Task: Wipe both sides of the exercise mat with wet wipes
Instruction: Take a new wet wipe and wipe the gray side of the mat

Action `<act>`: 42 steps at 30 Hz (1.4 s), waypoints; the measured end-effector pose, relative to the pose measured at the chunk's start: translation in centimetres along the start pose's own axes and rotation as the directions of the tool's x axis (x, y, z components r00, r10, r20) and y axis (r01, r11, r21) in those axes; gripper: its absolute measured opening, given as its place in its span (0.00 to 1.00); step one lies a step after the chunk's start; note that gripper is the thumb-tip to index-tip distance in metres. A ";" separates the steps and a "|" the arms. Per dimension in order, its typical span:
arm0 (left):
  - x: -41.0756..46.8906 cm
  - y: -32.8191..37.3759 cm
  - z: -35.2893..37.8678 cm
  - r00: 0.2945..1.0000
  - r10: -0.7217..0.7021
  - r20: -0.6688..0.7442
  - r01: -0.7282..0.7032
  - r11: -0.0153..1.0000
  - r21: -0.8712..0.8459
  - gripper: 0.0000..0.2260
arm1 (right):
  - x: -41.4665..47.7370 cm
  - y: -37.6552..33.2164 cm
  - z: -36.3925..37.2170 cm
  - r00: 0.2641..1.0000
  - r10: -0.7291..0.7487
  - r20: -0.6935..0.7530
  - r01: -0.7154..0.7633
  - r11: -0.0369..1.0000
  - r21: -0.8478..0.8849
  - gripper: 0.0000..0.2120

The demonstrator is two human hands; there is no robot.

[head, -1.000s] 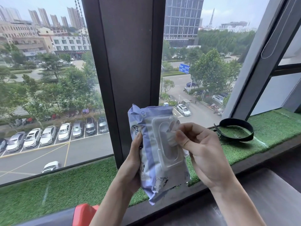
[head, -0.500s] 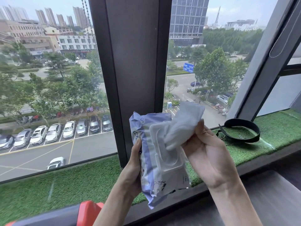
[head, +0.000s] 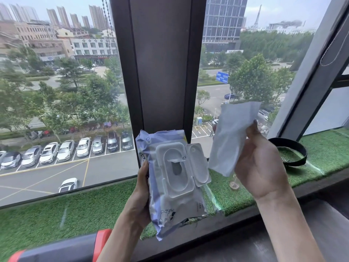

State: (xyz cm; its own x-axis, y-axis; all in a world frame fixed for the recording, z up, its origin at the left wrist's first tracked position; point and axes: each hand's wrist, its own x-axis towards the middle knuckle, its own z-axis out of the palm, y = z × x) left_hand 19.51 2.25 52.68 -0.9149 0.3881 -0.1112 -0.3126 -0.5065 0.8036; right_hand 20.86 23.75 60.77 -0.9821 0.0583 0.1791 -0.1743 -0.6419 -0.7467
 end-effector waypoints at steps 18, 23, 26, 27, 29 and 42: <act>0.0 1.9 -0.2 0.995 0.067 0.075 -0.067 0.998 -0.004 0.39 | 0.2 3.9 0.3 0.932 0.356 0.066 -0.325 0.903 -0.279 0.16; 0.0 1.6 -0.9 0.998 0.067 -0.004 -0.067 0.998 0.007 0.39 | -0.3 3.4 1.3 0.939 0.292 0.180 -0.238 0.932 -0.273 0.18; 0.0 1.4 -1.3 0.997 0.066 -0.032 -0.065 0.997 0.027 0.39 | -0.5 3.7 1.8 0.913 0.302 0.273 -0.215 0.927 -0.306 0.26; 0.0 1.4 -1.3 0.997 0.068 -0.037 -0.067 0.997 0.035 0.38 | -0.6 3.8 2.1 0.916 0.300 0.267 -0.207 0.922 -0.326 0.24; 0.0 1.5 -1.4 0.996 0.074 -0.048 -0.071 0.996 0.051 0.39 | -0.7 4.1 2.7 0.938 0.275 0.211 -0.186 0.913 -0.362 0.19; 0.1 1.5 -1.2 0.998 0.062 -0.026 -0.059 0.990 0.129 0.40 | -1.4 6.1 5.4 0.990 -0.098 0.099 0.134 0.485 -0.864 0.16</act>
State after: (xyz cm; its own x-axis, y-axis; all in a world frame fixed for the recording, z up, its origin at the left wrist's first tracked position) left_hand 18.62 0.60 53.22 -0.9390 0.3354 -0.0761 -0.2228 -0.4248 0.8774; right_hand 21.60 15.60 59.43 -0.9484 0.0451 0.3138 -0.2781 0.3572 -0.8917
